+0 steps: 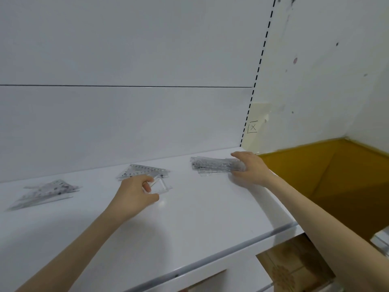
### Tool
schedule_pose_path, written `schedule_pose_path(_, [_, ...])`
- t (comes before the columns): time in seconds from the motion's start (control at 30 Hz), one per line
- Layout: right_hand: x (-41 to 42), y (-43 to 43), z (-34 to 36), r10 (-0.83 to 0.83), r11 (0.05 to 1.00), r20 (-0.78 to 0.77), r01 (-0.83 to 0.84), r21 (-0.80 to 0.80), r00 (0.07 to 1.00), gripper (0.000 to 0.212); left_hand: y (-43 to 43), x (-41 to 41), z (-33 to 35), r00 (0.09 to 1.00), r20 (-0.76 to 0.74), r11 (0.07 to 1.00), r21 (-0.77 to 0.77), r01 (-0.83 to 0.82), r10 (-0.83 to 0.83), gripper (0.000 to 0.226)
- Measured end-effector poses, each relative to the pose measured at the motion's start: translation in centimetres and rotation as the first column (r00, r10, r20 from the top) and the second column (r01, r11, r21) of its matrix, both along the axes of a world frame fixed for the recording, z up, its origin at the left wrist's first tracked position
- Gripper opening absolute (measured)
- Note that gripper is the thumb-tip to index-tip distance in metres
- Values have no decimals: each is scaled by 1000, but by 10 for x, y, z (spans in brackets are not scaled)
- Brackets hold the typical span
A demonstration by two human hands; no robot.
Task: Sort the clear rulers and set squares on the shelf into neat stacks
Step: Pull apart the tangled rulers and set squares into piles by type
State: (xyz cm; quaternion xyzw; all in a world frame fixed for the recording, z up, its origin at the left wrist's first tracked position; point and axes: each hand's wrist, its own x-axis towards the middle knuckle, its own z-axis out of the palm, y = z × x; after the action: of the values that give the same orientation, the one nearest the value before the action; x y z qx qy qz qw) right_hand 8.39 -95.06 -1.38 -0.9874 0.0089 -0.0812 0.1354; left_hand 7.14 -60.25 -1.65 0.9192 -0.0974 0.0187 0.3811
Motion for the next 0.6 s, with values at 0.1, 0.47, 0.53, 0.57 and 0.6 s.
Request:
schedule_pose_path(0.1, [-18,50,21,246,961,106,-257,101,963,76,-6,-2,1,999,8,999,-13,41,-41,45])
schedule_pose_path(0.47, [-25,189,33,501,855,-133,-513,-75,855,55,31,-27,12,992,25,991,40,126,-127,34])
schedule_pose_path(0.53, [-14,191,34,465,870,-134,-480,-112,875,57,54,-27,11,999,31,996,79,33,-36,35])
schedule_pose_path(0.57, [-7,193,34,444,880,-124,-458,-123,887,59,67,-28,10,1000,27,996,90,-6,4,35])
schedule_pose_path(0.6, [1,195,33,427,890,-109,-439,-123,898,60,79,-30,9,999,21,995,95,-40,38,34])
